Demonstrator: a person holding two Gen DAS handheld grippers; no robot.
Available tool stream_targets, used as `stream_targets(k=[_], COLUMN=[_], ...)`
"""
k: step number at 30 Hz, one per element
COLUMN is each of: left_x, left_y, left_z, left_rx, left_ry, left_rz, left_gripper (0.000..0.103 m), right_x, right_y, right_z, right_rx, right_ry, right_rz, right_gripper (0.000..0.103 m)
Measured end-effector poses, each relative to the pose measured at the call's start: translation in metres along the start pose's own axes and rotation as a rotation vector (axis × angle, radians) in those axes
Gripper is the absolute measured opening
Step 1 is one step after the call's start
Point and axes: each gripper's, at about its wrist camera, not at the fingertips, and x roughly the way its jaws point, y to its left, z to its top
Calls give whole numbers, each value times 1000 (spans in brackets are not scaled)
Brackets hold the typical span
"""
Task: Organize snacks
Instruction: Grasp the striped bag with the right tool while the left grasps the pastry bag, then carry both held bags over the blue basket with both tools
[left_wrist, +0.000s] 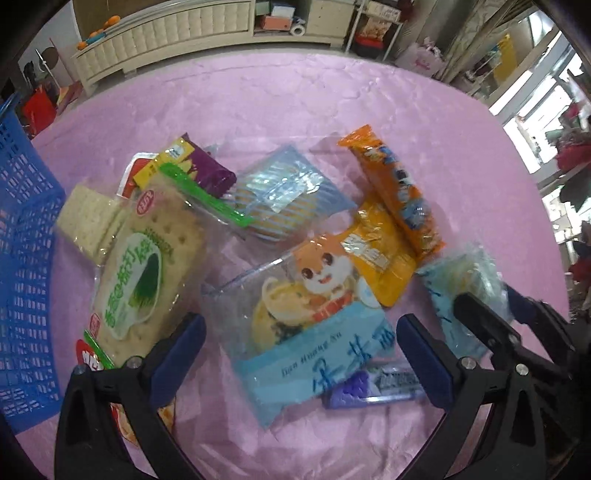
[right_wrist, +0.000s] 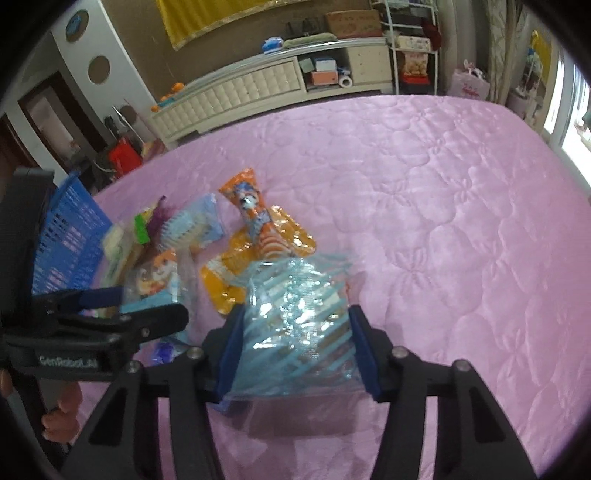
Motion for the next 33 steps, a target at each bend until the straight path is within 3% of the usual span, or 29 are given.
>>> stream_targets(k=[4,9,15,24,33], left_x=[4,5,-5,-38,-107], left_y=[-9,-29,-32,-8,3], left_z=[5,14,3,-26,-64], left_rx=[26,81,112,138,162], left_ry=[8,2,-11,-53,-181], left_rz=[26,56,35,-56,-102], left_gripper=[100,83,76,74,74], right_x=[6,10,16,8,-53], right_y=[2,10,12,7,45], right_z=[3,0,-1,0,-2], right_rx=[-14,-80,-112,-48,-59], right_ry=[12,11,13,4,-60], right_rz=[2,-49,-76,-52,0], right_gripper=[59,59,60,58,58])
